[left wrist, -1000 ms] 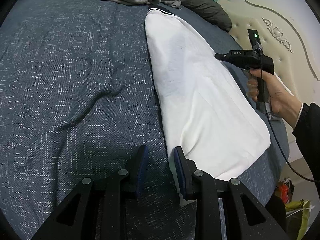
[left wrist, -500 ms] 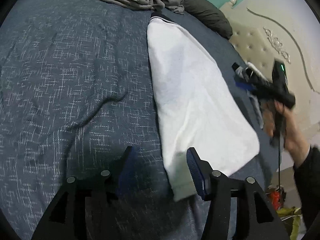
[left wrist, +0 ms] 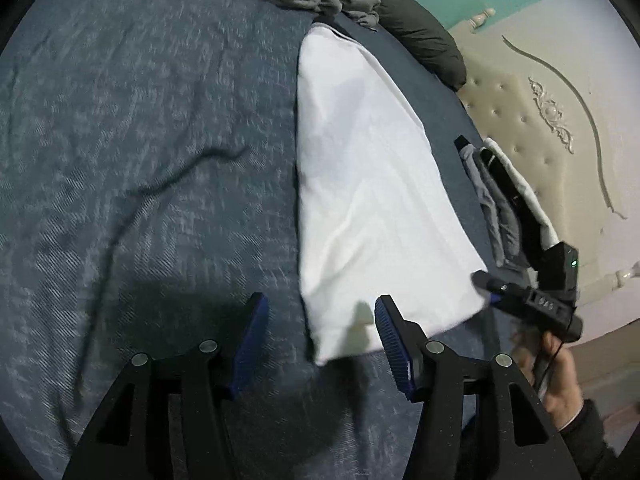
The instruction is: Fold clothes
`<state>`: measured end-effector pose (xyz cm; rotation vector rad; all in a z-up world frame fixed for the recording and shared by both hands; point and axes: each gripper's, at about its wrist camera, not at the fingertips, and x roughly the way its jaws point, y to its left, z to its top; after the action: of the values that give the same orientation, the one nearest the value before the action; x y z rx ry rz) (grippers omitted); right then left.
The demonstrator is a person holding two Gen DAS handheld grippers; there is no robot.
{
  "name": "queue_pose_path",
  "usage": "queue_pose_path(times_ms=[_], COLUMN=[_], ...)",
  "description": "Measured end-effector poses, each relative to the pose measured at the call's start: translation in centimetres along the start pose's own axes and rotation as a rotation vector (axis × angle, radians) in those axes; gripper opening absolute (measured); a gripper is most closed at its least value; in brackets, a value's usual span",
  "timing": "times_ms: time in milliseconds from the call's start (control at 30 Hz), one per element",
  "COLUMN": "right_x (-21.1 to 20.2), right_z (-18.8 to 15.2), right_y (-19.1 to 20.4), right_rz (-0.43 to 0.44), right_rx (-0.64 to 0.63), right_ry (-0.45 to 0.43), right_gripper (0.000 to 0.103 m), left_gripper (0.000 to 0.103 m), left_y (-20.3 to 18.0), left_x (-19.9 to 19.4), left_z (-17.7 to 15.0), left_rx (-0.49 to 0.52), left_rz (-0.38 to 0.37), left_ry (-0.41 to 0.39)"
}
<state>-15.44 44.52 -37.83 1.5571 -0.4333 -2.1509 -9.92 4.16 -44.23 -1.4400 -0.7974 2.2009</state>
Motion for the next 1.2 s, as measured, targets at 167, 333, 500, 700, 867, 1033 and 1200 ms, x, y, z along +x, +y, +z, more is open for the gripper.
queue_pose_path(times_ms=[167, 333, 500, 700, 867, 1033, 1200], right_x=[0.5, 0.8, 1.2, 1.6, 1.8, 1.0, -0.4], right_z=[-0.3, -0.1, -0.1, -0.5, -0.3, -0.3, 0.1], right_y=[0.0, 0.0, -0.1, 0.0, 0.3, 0.2, 0.1], right_rz=[0.014, 0.034, 0.052, 0.070, 0.080, 0.084, 0.060], right_rx=[0.018, 0.033, 0.030, 0.019, 0.011, -0.014, -0.037], right_ry=[-0.003, -0.006, -0.002, 0.011, 0.020, 0.003, -0.023], right_gripper=[0.056, 0.056, 0.056, 0.041, 0.039, 0.010, 0.008], left_gripper=[0.059, 0.058, 0.058, 0.042, 0.042, 0.012, 0.011], left_y=[0.3, 0.8, 1.6, 1.5, 0.8, 1.0, -0.5], left_x=[0.8, 1.8, 2.2, 2.9, 3.8, 3.6, 1.9], left_z=[-0.5, 0.4, 0.9, 0.8, 0.4, 0.4, 0.0], left_rx=[0.008, -0.043, -0.100, -0.108, -0.085, -0.087, -0.026], left_rz=[-0.009, -0.048, -0.091, -0.109, -0.120, -0.123, -0.120], left_ry=[0.010, 0.004, -0.004, 0.011, 0.036, 0.035, 0.023])
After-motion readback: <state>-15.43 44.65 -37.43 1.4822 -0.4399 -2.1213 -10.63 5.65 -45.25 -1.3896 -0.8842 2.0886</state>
